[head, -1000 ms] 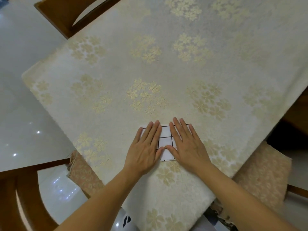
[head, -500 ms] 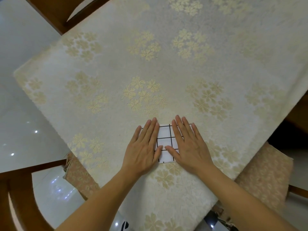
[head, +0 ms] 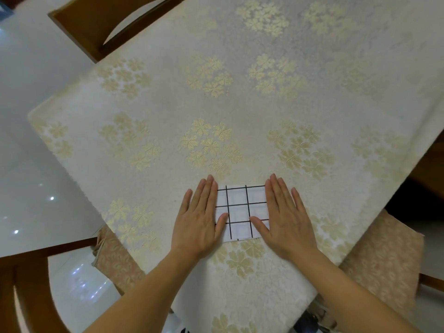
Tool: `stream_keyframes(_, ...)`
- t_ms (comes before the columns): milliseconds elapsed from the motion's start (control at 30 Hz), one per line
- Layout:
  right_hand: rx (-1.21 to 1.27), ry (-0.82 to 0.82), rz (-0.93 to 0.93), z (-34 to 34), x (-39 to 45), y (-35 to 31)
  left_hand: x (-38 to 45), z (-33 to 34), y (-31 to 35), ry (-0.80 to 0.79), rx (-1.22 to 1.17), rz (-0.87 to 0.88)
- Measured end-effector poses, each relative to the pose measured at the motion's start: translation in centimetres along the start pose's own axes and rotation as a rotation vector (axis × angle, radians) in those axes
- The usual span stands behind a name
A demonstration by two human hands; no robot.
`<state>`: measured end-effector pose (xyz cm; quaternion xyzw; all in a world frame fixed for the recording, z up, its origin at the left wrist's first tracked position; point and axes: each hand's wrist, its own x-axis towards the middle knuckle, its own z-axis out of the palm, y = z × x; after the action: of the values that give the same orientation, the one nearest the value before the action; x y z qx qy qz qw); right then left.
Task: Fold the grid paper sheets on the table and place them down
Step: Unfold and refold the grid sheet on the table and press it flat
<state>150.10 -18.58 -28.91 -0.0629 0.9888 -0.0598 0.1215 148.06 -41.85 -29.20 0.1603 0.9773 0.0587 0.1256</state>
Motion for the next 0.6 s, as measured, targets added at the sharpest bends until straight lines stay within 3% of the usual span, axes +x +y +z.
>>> stream_keyframes(200,0.054,-0.083,0.009,-1.5,-0.1,-0.1,-0.2,-1.7,-0.1,-0.024,-0.103,0.012)
stream_keyframes(267,0.146,-0.043,0.111,-2.7,-0.8,0.0,-0.9,-2.7,0.2,0.091,-0.256,-0.141)
stream_keyframes(367,0.274,0.19,0.293,-4.0,-2.1,0.1,-2.1,-3.5,0.8,0.291,-0.435,-0.438)
stream_keyframes(433,0.334,0.242,0.38,-3.9,-2.4,-0.3,-2.6,-3.7,1.4,0.253,-0.511,-0.53)
stream_keyframes(600,0.501,0.151,0.57,-4.0,-1.9,-1.9,-2.7,-3.9,2.4,0.194,-0.627,-0.739)
